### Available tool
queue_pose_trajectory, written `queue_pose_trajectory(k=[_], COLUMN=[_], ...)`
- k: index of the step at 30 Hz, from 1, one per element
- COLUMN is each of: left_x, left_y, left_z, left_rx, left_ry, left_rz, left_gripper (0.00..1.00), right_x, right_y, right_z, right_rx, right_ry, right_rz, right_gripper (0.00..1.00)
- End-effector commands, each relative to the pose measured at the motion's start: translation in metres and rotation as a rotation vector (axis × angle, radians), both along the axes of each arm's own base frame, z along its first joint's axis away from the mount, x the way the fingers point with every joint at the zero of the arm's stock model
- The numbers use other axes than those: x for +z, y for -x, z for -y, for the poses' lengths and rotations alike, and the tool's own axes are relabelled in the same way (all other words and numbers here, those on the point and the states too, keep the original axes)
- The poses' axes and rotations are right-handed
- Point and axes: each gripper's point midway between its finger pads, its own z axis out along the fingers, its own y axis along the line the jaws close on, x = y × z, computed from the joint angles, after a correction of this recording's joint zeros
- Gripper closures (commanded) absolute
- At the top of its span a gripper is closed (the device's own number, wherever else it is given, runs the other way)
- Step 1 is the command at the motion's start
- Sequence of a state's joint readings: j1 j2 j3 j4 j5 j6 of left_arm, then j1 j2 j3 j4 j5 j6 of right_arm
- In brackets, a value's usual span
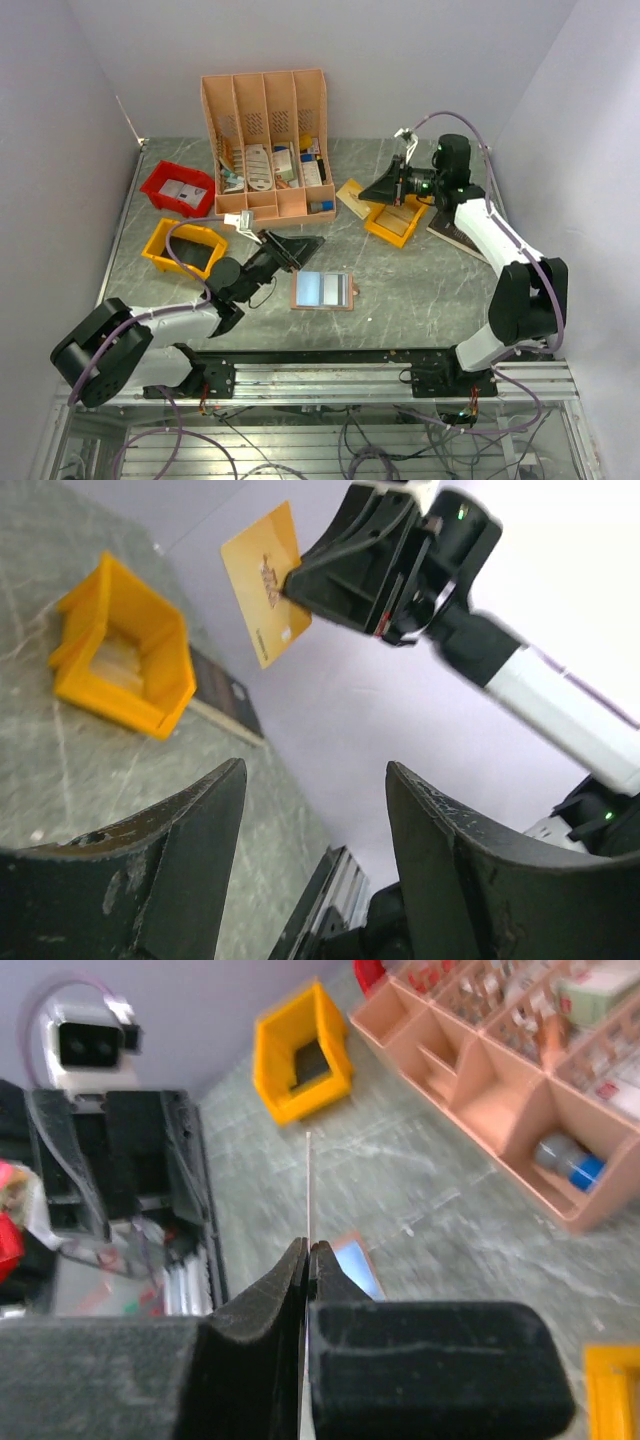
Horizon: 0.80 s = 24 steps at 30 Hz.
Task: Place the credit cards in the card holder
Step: Move the storage box to the center of the board, then insert the credit card into the card holder.
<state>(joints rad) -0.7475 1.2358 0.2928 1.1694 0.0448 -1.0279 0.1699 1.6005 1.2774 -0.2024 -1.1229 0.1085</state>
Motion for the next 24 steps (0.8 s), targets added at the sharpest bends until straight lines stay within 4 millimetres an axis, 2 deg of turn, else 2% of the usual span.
queue_pose_trajectory(k=[1,3,9,15,18,24], left_x=[0.061,0.072,0.092,0.099,0.111,0.113], left_y=[-0.005,-0.009,-0.022,-0.035,-0.035,-0.038], left_z=[-0.001,-0.001,0.003,0.014,0.022,0.043], left_rx=[0.025,0.039,0.069,0.073,0.046,-0.006], left_ry=[0.106,0.120,0.174,0.215,0.252,0.268], left_rz=[0.157,0.174,0.175,0.154,0.181,0.184], left_gripper=[0.31,0.30,0.31,0.34,0.39,0.41], right_x=[0.074,0.087,0.114,0.106,0.103,0.097], right_y=[0.015,0.019,0.028,0.031,0.032,0.034], right_z=[-0.011,-0.012,-0.008,-0.014,-0.018,-0.024], right_rx=[0.030,0.021,0.036,0.032,0.035,0.046], right_ry=[-0.294,-0.391,-0.603,-0.608,-0.591,-0.575], right_rz=[-0.061,-0.198,-0.298,-0.340,-0.336,-0.346], right_gripper=[1.00,1.00,1.00,1.00,1.00,1.00])
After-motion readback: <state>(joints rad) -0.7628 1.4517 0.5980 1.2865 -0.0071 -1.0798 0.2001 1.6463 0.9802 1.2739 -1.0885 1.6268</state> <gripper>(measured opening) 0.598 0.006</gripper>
